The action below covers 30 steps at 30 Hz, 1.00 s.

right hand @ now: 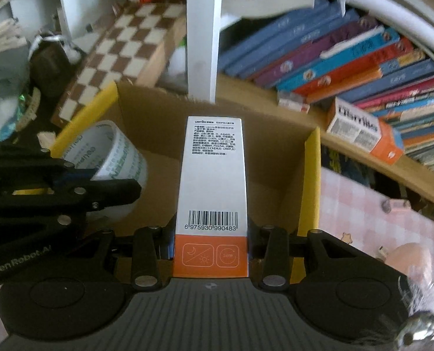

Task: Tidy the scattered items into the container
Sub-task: 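Lift the tape roll and usmile box and carry both over the yellow box, then open both grippers to drop the tape roll and usmile box inside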

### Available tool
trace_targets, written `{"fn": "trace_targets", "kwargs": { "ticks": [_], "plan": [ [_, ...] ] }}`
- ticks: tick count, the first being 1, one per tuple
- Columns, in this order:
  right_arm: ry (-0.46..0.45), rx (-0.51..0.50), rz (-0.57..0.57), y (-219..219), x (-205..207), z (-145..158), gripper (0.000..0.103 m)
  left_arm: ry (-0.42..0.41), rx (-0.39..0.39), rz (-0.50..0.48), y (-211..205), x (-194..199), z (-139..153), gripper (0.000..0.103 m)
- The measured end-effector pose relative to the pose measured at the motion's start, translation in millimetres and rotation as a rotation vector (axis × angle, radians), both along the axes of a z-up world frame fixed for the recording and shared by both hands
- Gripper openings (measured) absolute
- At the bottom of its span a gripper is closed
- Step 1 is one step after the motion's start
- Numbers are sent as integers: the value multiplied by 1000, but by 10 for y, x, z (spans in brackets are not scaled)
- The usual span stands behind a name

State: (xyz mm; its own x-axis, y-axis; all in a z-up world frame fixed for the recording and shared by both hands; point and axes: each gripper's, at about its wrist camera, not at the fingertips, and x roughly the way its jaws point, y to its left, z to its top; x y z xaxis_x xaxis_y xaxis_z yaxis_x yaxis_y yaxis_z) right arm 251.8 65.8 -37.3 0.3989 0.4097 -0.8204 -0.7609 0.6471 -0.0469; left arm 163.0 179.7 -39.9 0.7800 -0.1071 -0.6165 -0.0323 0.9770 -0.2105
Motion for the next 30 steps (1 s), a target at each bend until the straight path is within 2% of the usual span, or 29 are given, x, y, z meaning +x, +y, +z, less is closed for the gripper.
{"fn": "trace_targets", "kwargs": {
  "ticks": [3,11,14,18,21,23,25,30],
  "plan": [
    [-8,-39,14,54,31,-105,38,30,11,11,35,52,-80,7],
    [-2,-97,38,155,94,-269,38,46,43,4,12,56,-84,9],
    [-8,-94,44,155,94,-252,38,56,48,16,9,61,-80,16],
    [-26,-85,59,158,55,-209,48,72,76,34,-22,70,-81,22],
    [-39,-85,60,138,22,-161,48,82,90,37,-28,35,-74,27],
    [-51,-77,52,94,-9,-105,52,68,102,45,-49,-22,-27,32],
    [-63,-65,46,40,-44,-41,54,53,114,54,-71,-82,22,44],
    [-94,-19,25,-134,-173,158,59,2,118,80,-126,-267,179,63]
  ]
}}
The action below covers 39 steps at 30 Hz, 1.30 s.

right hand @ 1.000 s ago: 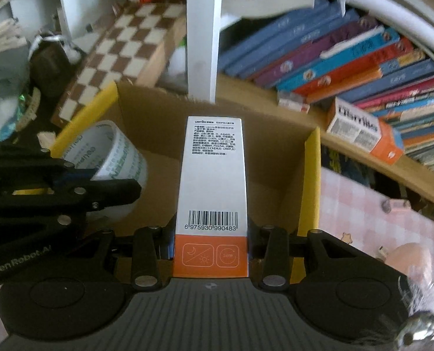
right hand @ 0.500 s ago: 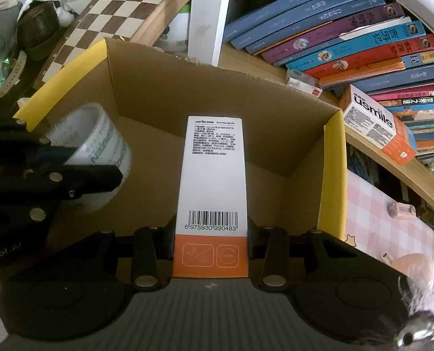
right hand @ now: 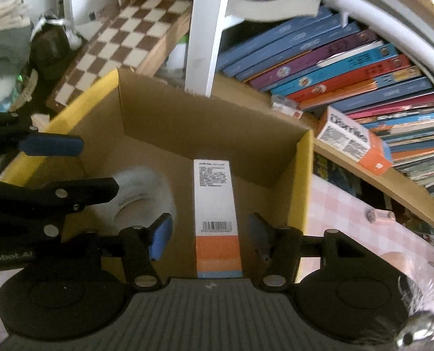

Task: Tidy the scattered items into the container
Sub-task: 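Open both grippers to drop the tape roll and usmile box inside, then withdraw both tools and move toward the white cube and toy car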

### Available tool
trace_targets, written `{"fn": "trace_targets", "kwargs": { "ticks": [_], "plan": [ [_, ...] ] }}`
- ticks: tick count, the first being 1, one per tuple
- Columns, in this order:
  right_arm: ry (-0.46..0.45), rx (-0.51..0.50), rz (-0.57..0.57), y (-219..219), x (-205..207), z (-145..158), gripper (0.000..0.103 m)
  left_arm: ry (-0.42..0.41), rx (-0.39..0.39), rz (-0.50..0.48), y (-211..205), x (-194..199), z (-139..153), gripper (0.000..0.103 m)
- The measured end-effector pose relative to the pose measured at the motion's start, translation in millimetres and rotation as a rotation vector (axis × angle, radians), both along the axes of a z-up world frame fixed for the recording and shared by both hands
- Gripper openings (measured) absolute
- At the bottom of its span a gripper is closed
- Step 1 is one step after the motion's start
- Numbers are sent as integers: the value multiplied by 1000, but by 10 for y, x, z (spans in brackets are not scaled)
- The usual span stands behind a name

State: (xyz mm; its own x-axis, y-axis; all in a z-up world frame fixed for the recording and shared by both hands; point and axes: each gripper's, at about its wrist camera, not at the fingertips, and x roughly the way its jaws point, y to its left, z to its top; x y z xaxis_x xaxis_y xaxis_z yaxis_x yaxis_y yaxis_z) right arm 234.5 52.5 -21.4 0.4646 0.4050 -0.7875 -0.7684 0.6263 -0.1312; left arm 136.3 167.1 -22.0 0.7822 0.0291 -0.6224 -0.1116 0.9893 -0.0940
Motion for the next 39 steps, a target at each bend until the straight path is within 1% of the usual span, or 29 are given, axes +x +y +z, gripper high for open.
{"fn": "trace_targets", "kwargs": {
  "ticks": [1,6,10,14,17,28,31,39],
  "plan": [
    [-8,9,-3,-39,-35,43,60,-11,-3,1,-15,-47,30,66],
    [-32,57,-18,-239,-228,220,64,-39,1,-22,-147,-266,162,73],
    [-37,85,-23,-371,-414,312,65,-56,4,-37,-261,-443,246,75],
    [-35,101,-30,-475,-585,343,66,-62,-9,-38,-328,-597,277,77],
    [-26,105,-40,-558,-684,319,66,-56,-15,-36,-354,-684,254,78],
    [30,97,-106,-891,-936,100,67,18,-59,-9,-461,-974,20,81],
    [36,85,-120,-962,-999,30,71,39,-71,-11,-503,-1038,-36,81],
    [57,65,-151,-1115,-1181,-138,75,49,-74,-16,-606,-1135,-56,82]
  ]
}}
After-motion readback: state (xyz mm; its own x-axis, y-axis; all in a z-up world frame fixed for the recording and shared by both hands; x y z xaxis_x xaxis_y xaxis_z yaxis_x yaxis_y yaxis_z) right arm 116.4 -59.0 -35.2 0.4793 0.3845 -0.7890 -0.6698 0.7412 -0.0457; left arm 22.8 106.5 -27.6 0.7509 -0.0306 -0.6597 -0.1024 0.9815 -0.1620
